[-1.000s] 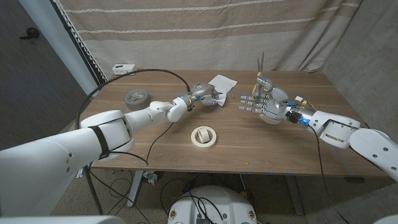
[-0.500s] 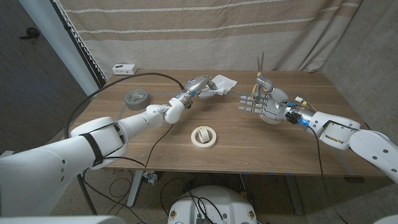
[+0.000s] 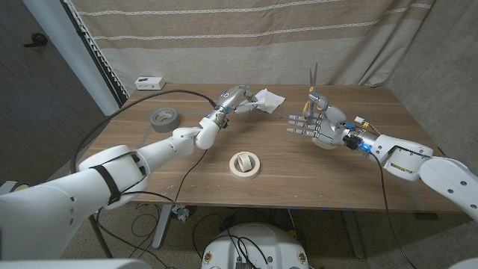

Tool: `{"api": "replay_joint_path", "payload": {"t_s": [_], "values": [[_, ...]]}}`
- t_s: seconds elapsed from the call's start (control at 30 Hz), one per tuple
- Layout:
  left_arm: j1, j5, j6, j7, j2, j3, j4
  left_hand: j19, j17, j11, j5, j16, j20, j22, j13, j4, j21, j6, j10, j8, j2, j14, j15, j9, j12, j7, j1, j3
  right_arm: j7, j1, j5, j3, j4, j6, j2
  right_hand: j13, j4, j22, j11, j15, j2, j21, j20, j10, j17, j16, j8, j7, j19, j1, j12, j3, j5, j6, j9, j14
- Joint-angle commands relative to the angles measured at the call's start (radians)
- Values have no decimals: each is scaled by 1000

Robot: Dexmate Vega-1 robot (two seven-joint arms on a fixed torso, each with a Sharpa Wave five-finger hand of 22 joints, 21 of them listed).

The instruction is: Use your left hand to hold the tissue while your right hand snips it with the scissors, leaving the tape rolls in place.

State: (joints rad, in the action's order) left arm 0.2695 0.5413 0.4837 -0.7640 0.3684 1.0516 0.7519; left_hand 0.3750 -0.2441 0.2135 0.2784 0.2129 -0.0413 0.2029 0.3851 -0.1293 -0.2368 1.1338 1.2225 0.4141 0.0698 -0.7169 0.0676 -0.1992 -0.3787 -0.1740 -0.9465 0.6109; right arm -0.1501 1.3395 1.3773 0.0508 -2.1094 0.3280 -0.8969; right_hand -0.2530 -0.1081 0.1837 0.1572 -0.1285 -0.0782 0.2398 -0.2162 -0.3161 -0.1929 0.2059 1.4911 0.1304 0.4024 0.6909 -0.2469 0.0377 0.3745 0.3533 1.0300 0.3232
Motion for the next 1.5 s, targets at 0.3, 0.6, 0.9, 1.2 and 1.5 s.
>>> {"api": "replay_joint_path", "payload": {"t_s": [0.3,0.6,0.9,1.2,1.5], "values": [[20,-120,82,28,-46,-82,-77,6,-7,-2,12,-3,-6,6,8,8,-6,19,-6,20,5,2,163,-42,-5,-28,6,12,23,-16,4,-14,13,30,-16,-3,-2,6,3,-4,-8,-11,-2,4,-4,-5,-28,9,9,4,3,8,7,-2,-39,2],[15,-216,142,95,-82,-111,-133,6,-8,-1,16,-5,-6,6,11,10,-6,15,-7,21,12,4,161,-44,-7,-32,9,13,18,-38,4,-30,29,40,-22,-3,-3,6,6,-6,-10,-14,-2,8,-4,-6,-33,8,11,5,5,9,7,-6,-47,1],[33,-290,162,177,-84,-148,-110,4,-8,-1,19,-9,-2,7,13,12,-6,12,-7,23,18,10,160,-45,-8,-33,13,14,8,-51,0,-43,41,39,-23,-3,-4,6,10,-8,-11,-16,-2,9,-4,-6,-32,9,12,7,5,10,7,-8,-47,0],[44,-327,161,230,-85,-176,-95,4,-6,0,22,-12,0,8,16,13,-6,7,-8,23,23,17,160,-45,-9,-34,16,15,8,-66,1,-57,49,49,-30,-3,-4,6,10,-9,-12,-19,-2,10,-4,-6,-31,10,12,8,5,11,7,-8,-48,0],[-3,-196,178,99,-70,-129,-137,3,-8,0,29,-12,-2,9,20,18,-7,-9,-19,21,20,17,160,-48,-7,-37,19,19,6,-68,-2,-47,59,84,-75,-3,-5,6,15,-11,-14,-21,-2,14,-4,-6,-30,14,12,11,7,11,7,-10,-48,-1]]}}
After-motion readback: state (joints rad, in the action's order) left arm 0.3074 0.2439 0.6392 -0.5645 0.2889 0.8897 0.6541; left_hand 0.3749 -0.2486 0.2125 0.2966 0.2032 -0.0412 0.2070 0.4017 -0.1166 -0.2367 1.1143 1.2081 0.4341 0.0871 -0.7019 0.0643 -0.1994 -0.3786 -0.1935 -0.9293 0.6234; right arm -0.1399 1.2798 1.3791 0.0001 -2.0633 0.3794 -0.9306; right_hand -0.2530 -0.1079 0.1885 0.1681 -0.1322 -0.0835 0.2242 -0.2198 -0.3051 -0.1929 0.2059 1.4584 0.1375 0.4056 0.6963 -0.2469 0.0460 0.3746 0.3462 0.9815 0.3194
